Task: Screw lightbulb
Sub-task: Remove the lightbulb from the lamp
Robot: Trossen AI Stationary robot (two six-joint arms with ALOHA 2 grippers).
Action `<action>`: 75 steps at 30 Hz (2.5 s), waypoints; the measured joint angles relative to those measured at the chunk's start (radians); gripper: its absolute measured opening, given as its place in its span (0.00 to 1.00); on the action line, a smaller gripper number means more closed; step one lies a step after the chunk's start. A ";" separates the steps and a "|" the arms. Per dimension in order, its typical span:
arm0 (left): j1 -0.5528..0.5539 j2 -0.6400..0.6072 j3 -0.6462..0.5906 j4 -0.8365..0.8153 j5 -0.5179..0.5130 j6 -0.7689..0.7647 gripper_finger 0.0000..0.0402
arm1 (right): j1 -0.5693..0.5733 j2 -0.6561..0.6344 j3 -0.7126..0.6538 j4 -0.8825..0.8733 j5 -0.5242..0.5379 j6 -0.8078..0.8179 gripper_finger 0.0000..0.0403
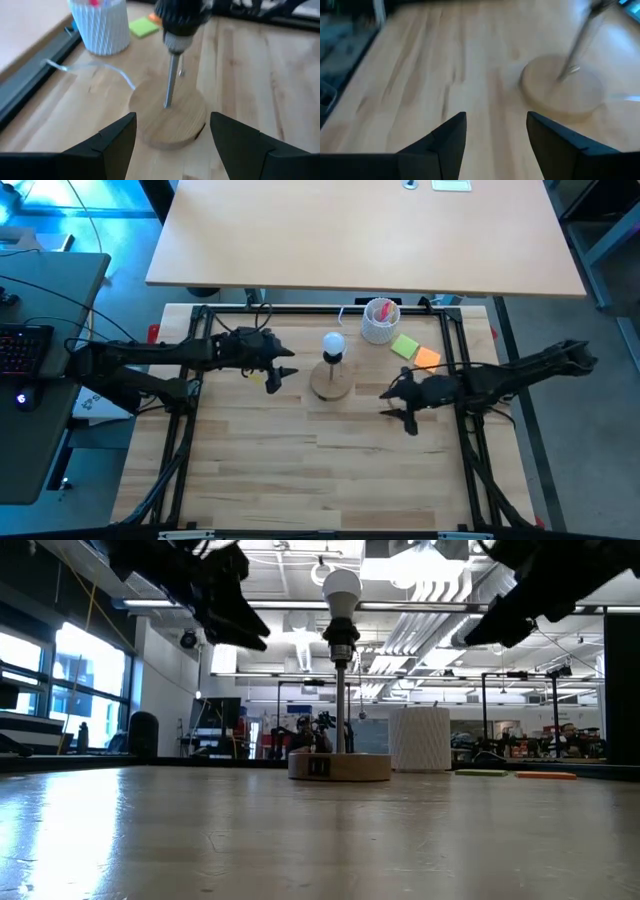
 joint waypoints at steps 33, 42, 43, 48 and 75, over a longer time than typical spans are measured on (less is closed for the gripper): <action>-0.210 -0.058 -0.681 1.256 -0.197 -0.021 0.62 | 0.002 0.154 -0.178 0.765 0.201 0.116 0.51; -0.237 -0.054 -0.619 1.225 -0.154 0.041 0.62 | 0.017 0.154 -0.178 0.913 0.206 0.014 0.51; -0.241 -0.048 -0.604 1.199 -0.130 0.056 0.62 | 0.023 0.154 -0.178 0.919 0.206 0.007 0.51; -0.241 0.043 -0.531 1.153 -0.072 0.079 0.62 | 0.048 0.154 -0.178 0.949 0.208 -0.005 0.51; -0.139 0.661 -0.252 1.510 -0.030 0.091 0.62 | 0.052 0.154 -0.178 0.971 0.346 -0.022 0.51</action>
